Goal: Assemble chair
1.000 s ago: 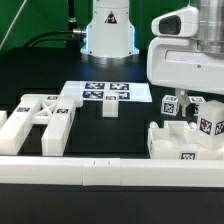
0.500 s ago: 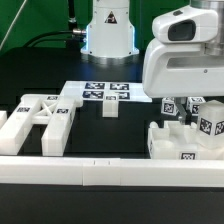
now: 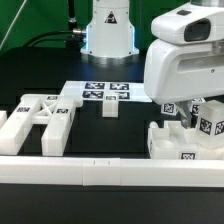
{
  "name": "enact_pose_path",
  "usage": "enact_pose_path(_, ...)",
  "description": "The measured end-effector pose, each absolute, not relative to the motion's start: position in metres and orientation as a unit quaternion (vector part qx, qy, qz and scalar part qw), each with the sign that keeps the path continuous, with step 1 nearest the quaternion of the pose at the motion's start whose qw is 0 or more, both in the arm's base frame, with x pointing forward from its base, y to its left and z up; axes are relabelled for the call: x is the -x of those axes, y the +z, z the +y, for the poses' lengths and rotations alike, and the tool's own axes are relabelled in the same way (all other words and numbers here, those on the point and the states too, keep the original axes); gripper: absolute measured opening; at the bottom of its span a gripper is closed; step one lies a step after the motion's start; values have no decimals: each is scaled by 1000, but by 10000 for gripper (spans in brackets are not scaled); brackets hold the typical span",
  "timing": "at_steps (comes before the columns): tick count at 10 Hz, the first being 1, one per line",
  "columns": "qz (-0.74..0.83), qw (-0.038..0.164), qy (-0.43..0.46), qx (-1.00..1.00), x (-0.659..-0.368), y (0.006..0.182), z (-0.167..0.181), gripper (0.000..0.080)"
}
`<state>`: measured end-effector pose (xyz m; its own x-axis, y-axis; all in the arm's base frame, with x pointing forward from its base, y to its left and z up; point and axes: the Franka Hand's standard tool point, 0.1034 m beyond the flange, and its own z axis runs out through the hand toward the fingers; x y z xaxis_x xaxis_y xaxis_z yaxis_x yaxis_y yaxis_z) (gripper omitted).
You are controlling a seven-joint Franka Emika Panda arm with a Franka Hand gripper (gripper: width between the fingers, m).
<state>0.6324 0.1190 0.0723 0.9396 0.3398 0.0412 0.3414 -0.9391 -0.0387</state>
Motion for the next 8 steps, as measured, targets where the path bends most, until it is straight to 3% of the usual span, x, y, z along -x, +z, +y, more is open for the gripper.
enact_pose_path(2,-173,23,-19,985,-633,74,121,410)
enact_pose_path(3,-173,23,-19,984,-633,74,120,410)
enact_pose_path(4,-171,23,-19,985,-633,74,120,285)
enact_pose_path(8,-89,26,-17,996,-633,73,120,285)
